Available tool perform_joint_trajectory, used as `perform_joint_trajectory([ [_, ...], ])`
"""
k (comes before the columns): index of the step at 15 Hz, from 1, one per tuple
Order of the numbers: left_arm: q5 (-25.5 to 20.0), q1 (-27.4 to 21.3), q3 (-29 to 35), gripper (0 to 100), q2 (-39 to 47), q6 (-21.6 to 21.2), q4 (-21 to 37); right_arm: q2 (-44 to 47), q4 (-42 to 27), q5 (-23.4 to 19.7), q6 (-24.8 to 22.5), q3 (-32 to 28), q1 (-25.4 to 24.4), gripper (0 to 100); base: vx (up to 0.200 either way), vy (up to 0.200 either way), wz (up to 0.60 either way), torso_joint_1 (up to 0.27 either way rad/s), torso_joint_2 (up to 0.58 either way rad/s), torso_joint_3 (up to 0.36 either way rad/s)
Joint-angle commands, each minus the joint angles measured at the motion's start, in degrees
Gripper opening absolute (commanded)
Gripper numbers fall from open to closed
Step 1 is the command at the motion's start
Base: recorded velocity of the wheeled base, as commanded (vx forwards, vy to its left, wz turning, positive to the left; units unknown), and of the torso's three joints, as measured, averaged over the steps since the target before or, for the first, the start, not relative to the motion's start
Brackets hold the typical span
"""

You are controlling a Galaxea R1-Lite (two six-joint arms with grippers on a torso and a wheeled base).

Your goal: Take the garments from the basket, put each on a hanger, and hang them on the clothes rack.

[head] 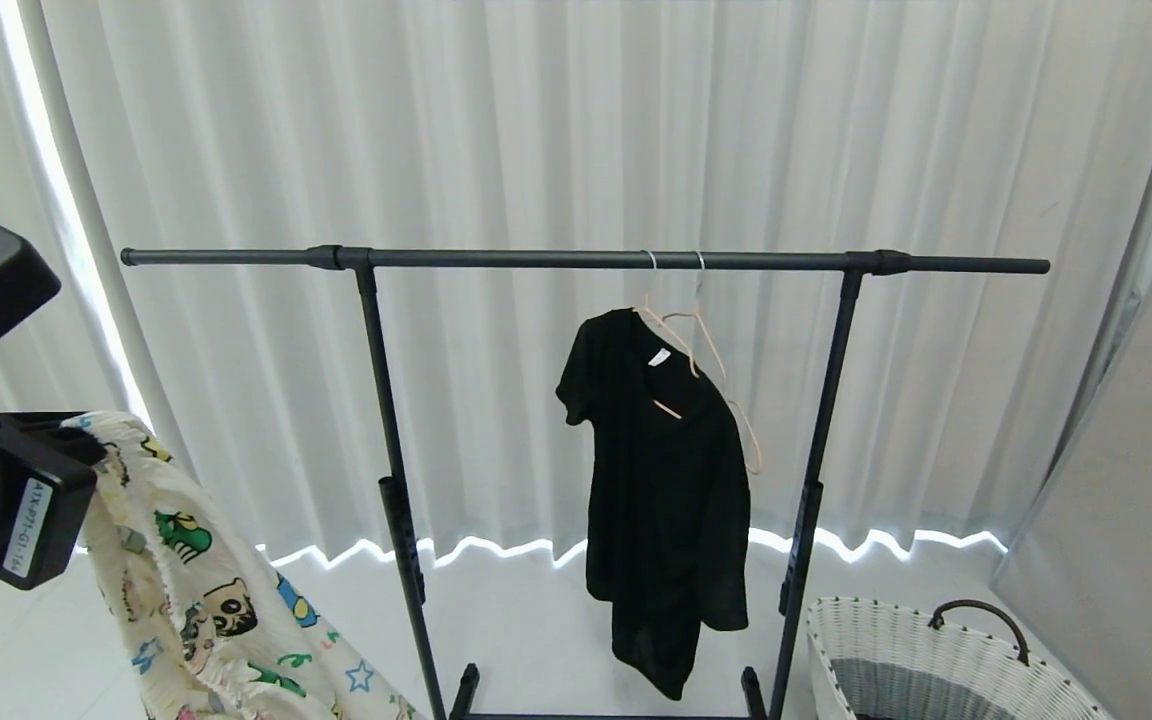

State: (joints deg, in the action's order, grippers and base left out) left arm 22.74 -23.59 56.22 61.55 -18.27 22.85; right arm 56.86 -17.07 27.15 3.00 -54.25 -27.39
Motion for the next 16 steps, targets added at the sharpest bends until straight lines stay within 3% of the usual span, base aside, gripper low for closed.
perform_joint_trajectory([
  [1,-0.06,-0.14,-0.06,0,-0.11,0.08,-0.08,0.36,0.10,0.01,-0.01,0.02,-0.03,100,0.000,0.000,0.00,0.000,0.00,0.000],
  [8,-0.06,-0.23,-0.06,0,0.06,-0.89,-1.93,1.33,0.19,-1.66,-0.63,-0.07,-0.03,100,0.000,0.000,0.00,0.000,0.00,0.000],
  [16,0.03,-0.23,0.11,0,-0.03,-1.24,-1.93,2.38,0.19,-4.74,-1.33,-0.33,-0.03,100,0.200,0.000,0.00,0.001,0.00,0.001],
])
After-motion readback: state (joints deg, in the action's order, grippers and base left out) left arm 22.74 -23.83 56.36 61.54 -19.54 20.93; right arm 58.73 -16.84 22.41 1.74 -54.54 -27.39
